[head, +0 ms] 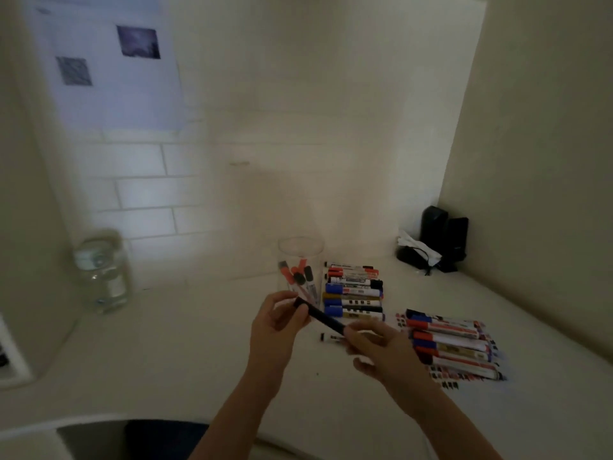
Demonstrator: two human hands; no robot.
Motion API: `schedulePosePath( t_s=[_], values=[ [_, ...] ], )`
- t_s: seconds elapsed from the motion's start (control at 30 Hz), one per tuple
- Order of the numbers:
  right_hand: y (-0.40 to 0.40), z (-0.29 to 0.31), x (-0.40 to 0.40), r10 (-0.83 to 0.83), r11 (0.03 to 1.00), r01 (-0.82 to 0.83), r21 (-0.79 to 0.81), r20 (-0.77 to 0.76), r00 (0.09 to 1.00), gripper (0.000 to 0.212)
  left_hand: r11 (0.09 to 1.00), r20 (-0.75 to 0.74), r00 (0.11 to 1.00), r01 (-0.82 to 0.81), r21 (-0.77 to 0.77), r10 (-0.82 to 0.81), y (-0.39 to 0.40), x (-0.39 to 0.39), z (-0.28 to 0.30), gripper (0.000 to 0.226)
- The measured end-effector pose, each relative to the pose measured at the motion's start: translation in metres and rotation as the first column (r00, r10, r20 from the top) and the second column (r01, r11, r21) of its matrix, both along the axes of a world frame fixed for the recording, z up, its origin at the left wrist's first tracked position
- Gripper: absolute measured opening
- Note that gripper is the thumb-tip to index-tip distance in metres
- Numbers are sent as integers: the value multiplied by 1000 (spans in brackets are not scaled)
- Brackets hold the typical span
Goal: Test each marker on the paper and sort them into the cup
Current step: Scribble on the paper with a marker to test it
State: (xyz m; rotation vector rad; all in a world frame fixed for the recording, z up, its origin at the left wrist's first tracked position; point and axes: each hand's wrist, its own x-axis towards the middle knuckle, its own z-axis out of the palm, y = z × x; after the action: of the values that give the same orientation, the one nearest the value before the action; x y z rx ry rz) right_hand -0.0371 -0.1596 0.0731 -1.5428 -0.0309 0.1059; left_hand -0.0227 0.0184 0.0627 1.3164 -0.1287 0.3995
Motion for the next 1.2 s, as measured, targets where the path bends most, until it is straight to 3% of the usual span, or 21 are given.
schedulePosePath(
  t_s=[0.07,0.17,0.33,0.47,0.6,0.7,0.77,0.8,0.9,1.0,1.1,1.2],
  values=[
    [22,-3,7,35,994,-31,-102,33,999,12,994,35,994,-105,-8,105,2,3,4,17],
    [45,-4,25,68,969,-24,-246,175,982,11,992,59,991,-121,37,118,5,12,16,25],
    [39,8,55,43,911,102,-401,336,941,13,959,221,952,-246,138,213,19,48,66,28],
    [3,2,66,-40,842,229,-489,366,930,3,900,346,888,-386,202,304,29,88,114,25],
    [-29,-18,63,-60,766,263,-586,342,938,8,818,336,875,-460,346,350,19,113,101,22],
    [-47,-30,60,-50,727,252,-639,317,947,8,864,247,865,-480,153,437,14,119,93,22],
    [-56,-34,60,-56,706,264,-657,320,946,10,848,212,832,-529,23,513,17,121,99,23],
    [-59,-36,61,-61,691,279,-667,331,942,12,830,228,812,-557,28,537,20,123,102,22],
    [-63,-41,65,-64,646,314,-696,360,931,18,785,336,825,-549,287,455,19,124,102,21],
    [-59,-45,68,33,552,275,-787,350,936,15,663,341,884,-466,586,320,10,127,85,18],
    [-55,-53,75,156,392,214,-895,294,943,35,506,264,903,-411,758,338,6,131,70,7],
    [-50,-58,81,208,308,191,-932,262,942,40,370,220,898,-367,853,381,7,127,68,18]
  ],
)
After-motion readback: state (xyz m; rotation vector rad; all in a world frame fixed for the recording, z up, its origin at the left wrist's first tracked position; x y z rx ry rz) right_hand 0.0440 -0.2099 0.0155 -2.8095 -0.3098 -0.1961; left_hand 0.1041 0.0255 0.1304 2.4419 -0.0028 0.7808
